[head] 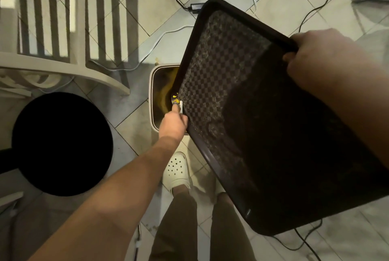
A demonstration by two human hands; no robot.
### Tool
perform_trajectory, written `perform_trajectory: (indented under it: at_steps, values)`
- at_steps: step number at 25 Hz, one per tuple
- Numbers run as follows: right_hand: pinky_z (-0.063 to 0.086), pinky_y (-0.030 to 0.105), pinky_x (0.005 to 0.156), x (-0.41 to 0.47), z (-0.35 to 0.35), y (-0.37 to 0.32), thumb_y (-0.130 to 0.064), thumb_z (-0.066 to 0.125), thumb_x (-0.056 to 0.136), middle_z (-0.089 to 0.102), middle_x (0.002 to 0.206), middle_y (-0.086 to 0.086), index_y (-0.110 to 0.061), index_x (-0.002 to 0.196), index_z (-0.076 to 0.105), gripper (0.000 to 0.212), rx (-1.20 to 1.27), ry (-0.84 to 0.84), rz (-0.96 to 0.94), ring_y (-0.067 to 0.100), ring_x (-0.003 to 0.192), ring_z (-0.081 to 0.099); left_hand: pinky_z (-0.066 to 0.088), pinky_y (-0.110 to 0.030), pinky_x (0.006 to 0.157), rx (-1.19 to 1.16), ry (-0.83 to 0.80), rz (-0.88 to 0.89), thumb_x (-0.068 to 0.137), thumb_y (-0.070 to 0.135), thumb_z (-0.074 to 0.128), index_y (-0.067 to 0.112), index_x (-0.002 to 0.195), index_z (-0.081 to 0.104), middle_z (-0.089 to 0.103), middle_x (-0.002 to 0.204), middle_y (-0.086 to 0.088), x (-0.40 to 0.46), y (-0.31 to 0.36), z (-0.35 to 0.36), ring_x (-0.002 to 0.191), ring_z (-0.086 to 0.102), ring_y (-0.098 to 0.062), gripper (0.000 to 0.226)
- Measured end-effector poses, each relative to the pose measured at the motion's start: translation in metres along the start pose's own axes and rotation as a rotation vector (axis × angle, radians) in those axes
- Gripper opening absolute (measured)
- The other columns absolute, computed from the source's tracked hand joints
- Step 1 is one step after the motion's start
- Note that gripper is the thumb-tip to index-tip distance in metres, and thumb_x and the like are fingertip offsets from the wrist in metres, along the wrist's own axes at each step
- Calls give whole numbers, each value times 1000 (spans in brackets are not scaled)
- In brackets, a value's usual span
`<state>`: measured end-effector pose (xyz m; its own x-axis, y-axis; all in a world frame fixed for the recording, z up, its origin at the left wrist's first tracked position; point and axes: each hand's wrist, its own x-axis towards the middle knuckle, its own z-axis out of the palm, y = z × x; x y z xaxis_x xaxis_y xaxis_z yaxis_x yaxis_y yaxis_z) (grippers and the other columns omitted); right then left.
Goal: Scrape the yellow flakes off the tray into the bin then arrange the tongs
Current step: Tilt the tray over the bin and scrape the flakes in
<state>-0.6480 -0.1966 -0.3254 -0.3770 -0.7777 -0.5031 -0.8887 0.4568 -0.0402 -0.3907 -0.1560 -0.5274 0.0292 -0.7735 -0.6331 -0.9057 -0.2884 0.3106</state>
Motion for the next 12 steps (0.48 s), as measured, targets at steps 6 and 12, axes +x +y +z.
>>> perform_trajectory:
  at_steps: [6, 12]
  values:
    - [28, 30, 53, 0, -3, -1, -17, 45, 92, 35, 66, 4, -14, 114, 56, 25, -33, 30, -20, 22, 54, 30, 44, -38, 73, 6, 49, -116, 90, 18, 42, 8, 106, 46, 62, 95, -19, 11, -2, -7, 89, 59, -36, 19]
    - [41, 38, 62, 2, -6, -3, -18, 44, 91, 44, 70, 11, -11, 108, 56, 22, 8, -17, -48, 32, 65, 44, 50, -44, 80, -8, -52, -9, 94, 16, 35, 9, 119, 40, 63, 96, -20, 1, 4, -1, 88, 60, -38, 26]
